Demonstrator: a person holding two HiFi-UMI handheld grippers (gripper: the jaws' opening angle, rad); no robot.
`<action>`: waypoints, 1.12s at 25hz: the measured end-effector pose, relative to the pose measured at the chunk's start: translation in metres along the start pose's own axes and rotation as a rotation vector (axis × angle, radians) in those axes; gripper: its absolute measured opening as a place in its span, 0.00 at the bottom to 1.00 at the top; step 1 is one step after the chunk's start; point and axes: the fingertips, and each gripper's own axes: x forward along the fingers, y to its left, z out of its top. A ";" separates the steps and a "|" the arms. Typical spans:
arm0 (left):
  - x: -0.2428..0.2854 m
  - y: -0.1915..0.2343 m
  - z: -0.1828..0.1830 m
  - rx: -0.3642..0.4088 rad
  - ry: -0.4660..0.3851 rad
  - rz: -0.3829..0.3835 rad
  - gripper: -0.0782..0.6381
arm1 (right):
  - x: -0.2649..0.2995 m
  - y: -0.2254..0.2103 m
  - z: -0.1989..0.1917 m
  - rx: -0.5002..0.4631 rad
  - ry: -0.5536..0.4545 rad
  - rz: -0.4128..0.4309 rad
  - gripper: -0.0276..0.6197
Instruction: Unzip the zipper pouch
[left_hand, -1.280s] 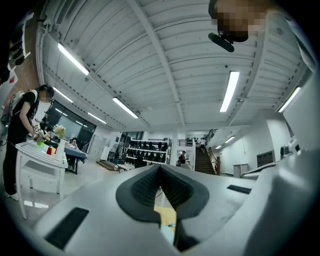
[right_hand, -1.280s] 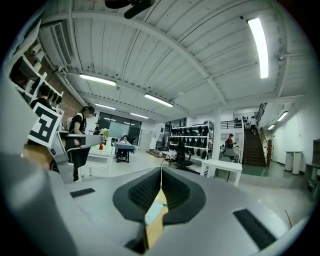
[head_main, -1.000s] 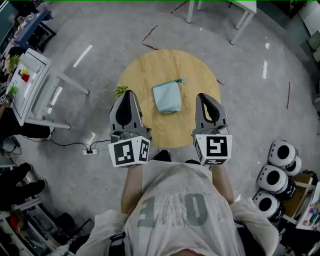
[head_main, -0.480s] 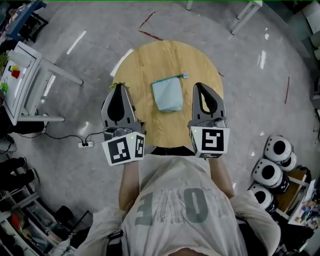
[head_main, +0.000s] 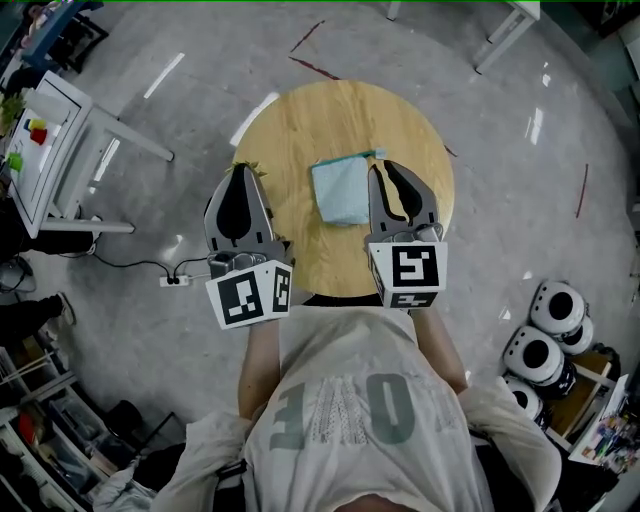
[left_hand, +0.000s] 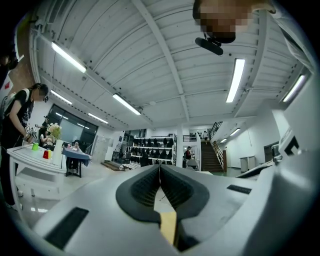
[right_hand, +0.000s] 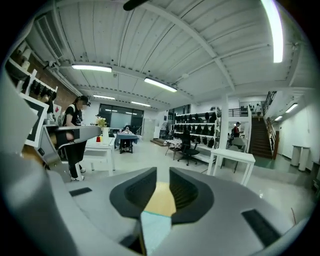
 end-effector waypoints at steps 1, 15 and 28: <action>0.000 0.001 0.000 0.001 -0.001 0.002 0.15 | 0.008 0.006 -0.001 0.001 0.025 0.027 0.22; -0.009 0.068 -0.051 -0.061 0.083 0.109 0.15 | 0.147 0.078 -0.139 -0.113 0.553 0.146 0.38; -0.022 0.112 -0.087 -0.133 0.130 0.209 0.15 | 0.181 0.090 -0.239 -0.096 0.901 -0.017 0.29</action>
